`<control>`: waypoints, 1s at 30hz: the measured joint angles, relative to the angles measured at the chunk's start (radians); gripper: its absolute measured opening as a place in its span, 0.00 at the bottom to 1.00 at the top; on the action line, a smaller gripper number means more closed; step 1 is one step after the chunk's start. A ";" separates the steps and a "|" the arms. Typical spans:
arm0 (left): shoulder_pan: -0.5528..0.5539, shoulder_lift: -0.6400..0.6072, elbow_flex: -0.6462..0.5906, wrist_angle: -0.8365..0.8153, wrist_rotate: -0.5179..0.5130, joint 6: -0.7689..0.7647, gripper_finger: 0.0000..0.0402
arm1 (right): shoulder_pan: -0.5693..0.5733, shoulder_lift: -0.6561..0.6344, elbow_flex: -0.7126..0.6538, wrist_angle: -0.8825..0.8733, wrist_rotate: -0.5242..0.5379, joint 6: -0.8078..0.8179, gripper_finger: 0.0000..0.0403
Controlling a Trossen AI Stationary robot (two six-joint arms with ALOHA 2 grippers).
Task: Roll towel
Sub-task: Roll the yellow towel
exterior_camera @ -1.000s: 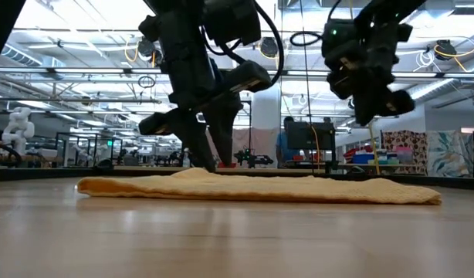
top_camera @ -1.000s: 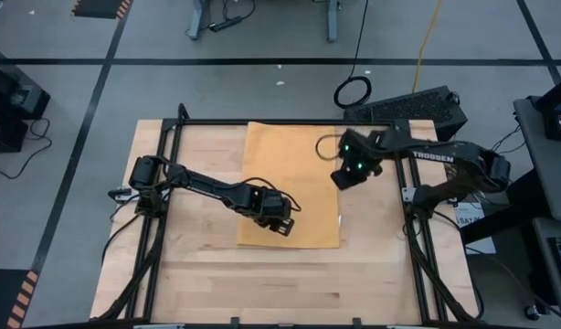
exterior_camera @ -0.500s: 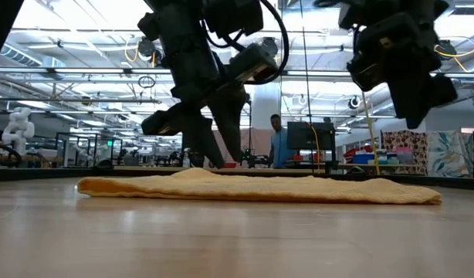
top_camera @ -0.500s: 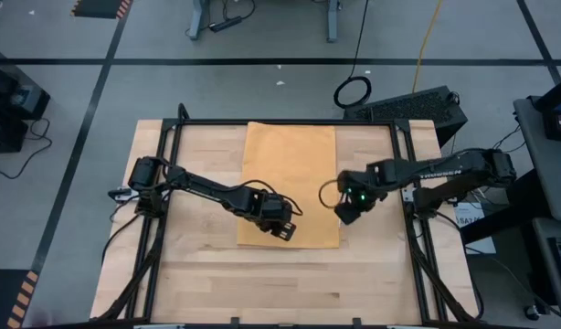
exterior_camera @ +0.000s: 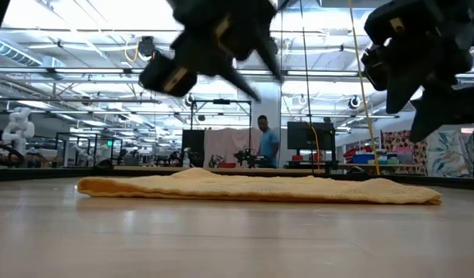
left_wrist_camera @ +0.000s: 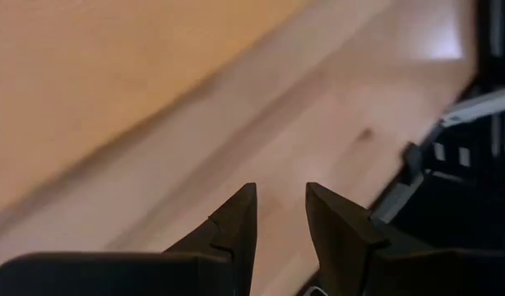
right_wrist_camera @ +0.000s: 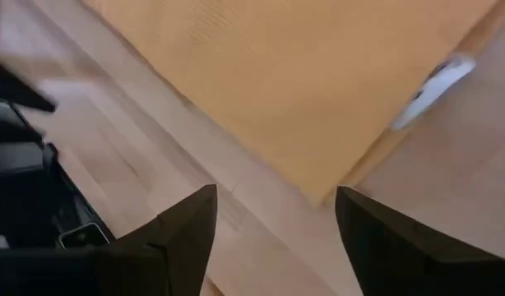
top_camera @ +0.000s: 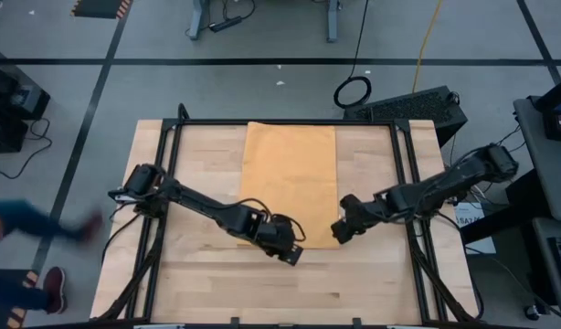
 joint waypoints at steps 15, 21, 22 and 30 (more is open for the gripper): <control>-0.044 0.000 0.019 -0.047 -0.081 0.054 0.28 | 0.183 0.017 -0.128 0.110 0.151 0.342 0.62; -0.047 0.000 0.019 -0.048 -0.145 0.121 0.28 | 0.181 0.037 -0.174 0.193 0.202 0.436 0.62; -0.047 0.000 0.019 -0.047 -0.154 0.128 0.28 | 0.181 0.050 -0.178 0.207 0.200 0.442 0.62; -0.061 0.000 0.019 -0.047 -0.158 0.132 0.28 | 0.183 0.169 -0.176 0.306 0.199 0.497 0.62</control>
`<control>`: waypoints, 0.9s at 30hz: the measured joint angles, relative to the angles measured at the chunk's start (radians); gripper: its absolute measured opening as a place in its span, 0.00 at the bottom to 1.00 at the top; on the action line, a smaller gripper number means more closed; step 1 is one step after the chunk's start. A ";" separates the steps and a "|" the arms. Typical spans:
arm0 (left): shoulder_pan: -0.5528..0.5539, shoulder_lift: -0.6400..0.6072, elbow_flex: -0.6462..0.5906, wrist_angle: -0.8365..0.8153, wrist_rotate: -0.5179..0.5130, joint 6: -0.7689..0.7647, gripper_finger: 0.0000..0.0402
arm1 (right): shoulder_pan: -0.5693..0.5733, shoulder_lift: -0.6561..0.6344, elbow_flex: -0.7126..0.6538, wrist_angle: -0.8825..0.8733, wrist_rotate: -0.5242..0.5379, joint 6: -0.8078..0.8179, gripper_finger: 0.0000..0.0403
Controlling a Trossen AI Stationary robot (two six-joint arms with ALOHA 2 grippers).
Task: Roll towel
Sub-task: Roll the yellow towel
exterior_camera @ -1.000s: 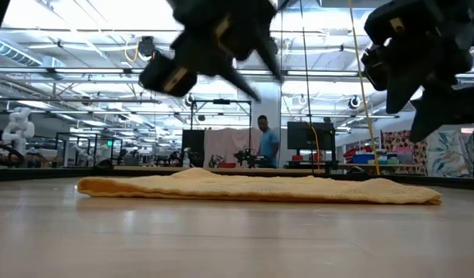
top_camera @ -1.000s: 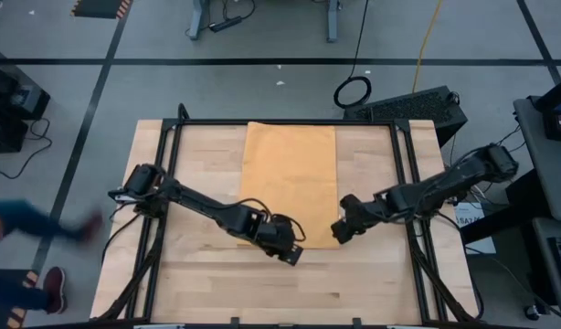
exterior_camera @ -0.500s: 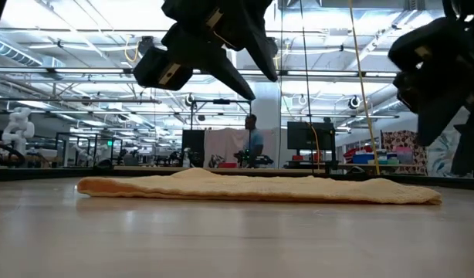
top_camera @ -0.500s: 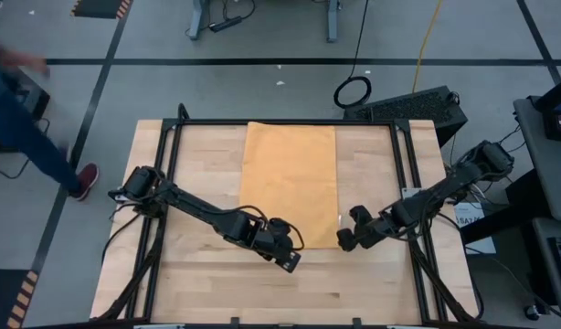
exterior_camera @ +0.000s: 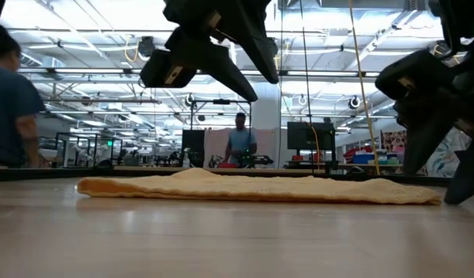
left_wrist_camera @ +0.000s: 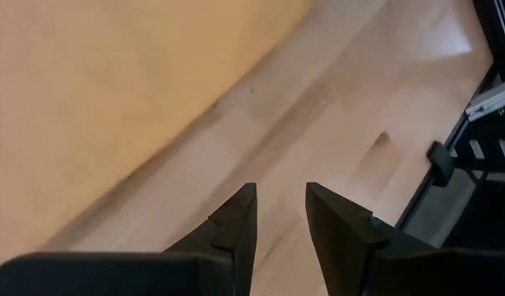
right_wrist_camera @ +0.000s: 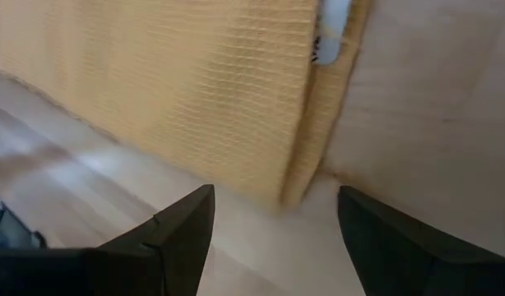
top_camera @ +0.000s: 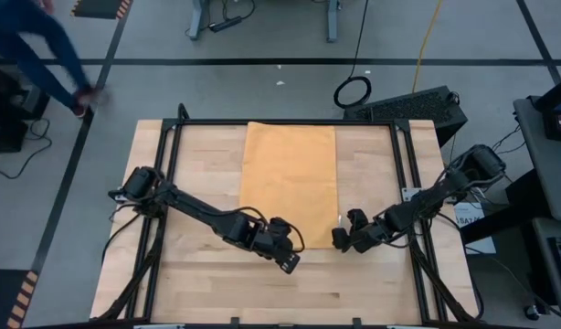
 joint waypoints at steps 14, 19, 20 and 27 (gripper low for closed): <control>-0.062 0.000 0.000 0.013 0.027 0.033 0.28 | 0.000 0.033 -0.001 0.056 0.031 0.073 0.45; -0.061 0.000 0.000 0.013 0.029 0.032 0.28 | -0.003 0.033 -0.001 0.057 0.046 0.075 0.40; -0.061 0.000 0.000 0.014 0.029 0.032 0.28 | -0.003 0.033 -0.001 0.056 0.051 0.075 0.38; -0.061 0.000 0.000 0.017 -0.003 0.052 0.28 | -0.003 0.034 -0.002 0.055 0.059 0.073 0.14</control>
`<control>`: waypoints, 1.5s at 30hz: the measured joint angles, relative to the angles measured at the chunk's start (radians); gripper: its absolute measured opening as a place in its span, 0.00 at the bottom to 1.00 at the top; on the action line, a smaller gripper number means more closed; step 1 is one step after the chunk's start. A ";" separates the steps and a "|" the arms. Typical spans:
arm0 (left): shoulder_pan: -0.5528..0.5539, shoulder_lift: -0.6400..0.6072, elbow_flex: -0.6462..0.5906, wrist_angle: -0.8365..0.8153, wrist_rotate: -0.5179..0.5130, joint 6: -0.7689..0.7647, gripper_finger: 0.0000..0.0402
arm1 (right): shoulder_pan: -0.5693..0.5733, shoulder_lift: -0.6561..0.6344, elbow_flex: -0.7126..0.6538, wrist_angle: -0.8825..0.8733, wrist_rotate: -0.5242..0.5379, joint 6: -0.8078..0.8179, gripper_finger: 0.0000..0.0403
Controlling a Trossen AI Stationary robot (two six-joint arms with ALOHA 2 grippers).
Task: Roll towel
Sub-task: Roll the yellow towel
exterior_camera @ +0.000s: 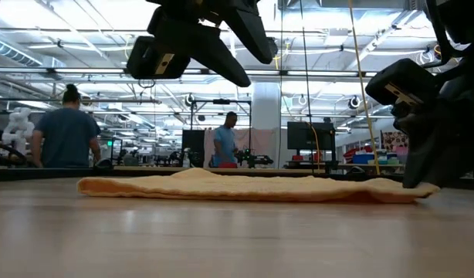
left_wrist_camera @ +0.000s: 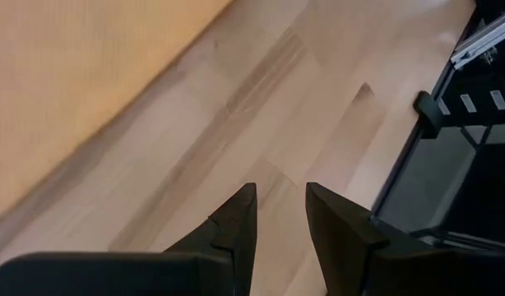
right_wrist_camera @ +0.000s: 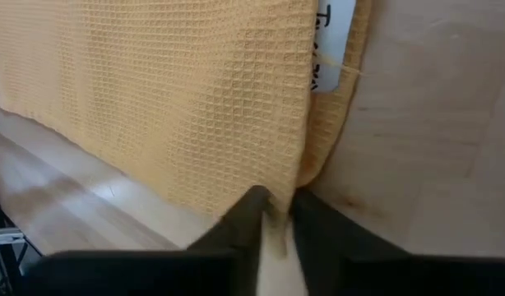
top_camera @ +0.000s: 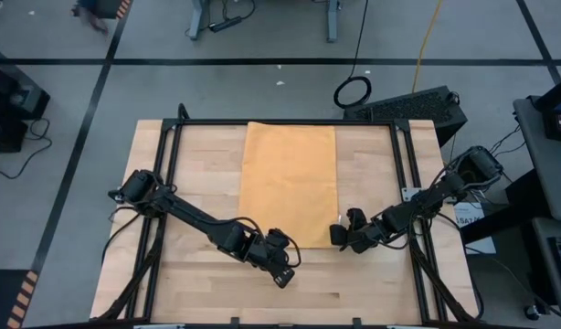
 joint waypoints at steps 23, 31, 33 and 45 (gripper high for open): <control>0.001 0.127 0.000 0.414 -0.423 0.627 0.64 | -0.005 -0.002 0.110 0.091 0.018 0.038 0.00; -0.050 0.215 -0.001 0.525 -0.568 0.690 0.68 | -0.025 -0.002 0.122 0.095 0.018 0.052 0.00; -0.054 0.227 -0.002 0.527 -0.596 0.708 0.68 | -0.026 -0.002 0.122 0.108 0.018 0.052 0.00; -0.026 0.303 0.000 0.638 -0.611 0.863 0.66 | -0.030 -0.002 0.122 0.144 0.018 0.054 0.00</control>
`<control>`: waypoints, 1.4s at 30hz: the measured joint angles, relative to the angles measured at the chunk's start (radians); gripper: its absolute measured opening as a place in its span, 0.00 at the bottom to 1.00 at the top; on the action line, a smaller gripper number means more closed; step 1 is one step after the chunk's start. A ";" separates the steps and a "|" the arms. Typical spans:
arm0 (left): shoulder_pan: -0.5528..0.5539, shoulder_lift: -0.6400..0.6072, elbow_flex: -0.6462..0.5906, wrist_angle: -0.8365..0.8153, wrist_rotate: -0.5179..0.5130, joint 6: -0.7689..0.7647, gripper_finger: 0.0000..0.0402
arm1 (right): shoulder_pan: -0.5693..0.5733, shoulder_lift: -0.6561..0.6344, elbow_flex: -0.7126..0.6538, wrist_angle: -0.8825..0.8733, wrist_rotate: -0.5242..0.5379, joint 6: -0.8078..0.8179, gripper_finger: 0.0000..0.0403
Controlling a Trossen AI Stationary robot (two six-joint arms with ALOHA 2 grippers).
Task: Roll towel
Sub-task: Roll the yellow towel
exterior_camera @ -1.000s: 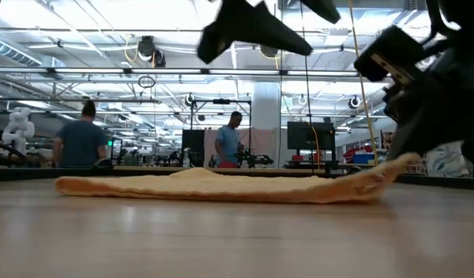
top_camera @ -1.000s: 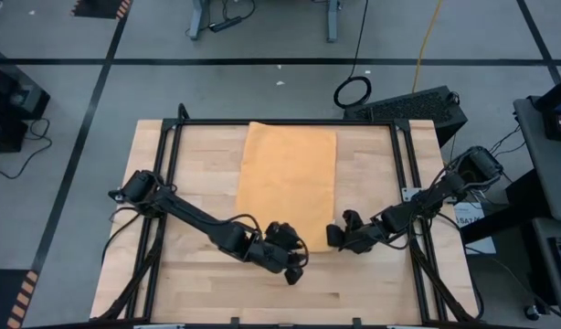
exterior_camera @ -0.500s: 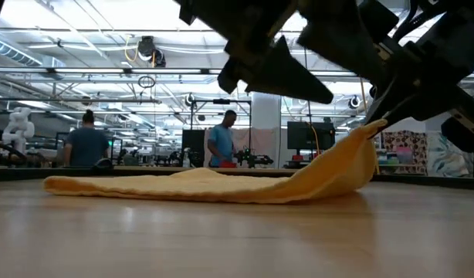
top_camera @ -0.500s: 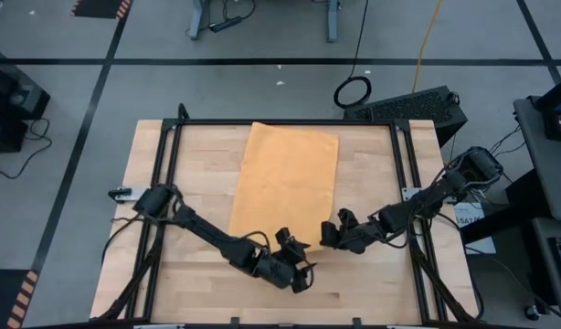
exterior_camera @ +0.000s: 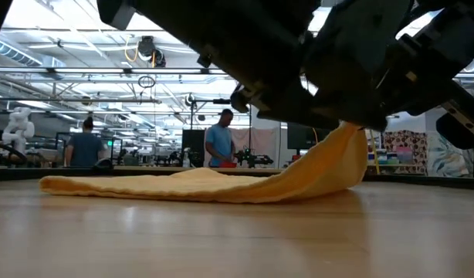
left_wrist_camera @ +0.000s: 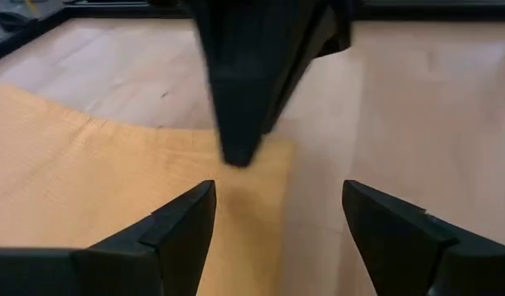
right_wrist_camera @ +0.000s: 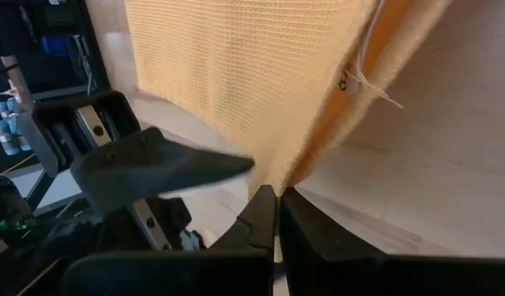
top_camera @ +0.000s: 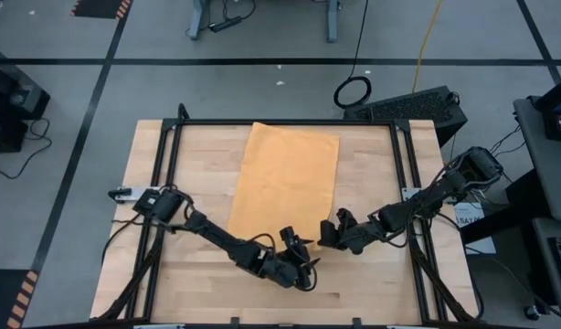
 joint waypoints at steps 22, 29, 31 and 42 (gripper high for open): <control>0.047 -0.008 0.015 -0.070 0.105 -0.090 0.03 | 0.000 -0.001 0.000 0.015 0.009 0.016 0.05; 0.022 -0.042 0.014 -0.070 0.177 -0.219 0.01 | 0.007 -0.045 0.000 -0.005 -0.083 -0.066 0.30; 0.016 -0.047 0.014 -0.053 0.177 -0.224 0.01 | 0.008 -0.072 0.000 -0.007 -0.090 -0.128 0.38; -0.031 -0.123 0.015 -0.059 0.170 -0.314 0.00 | 0.014 -0.281 0.000 -0.061 -0.208 -0.878 0.57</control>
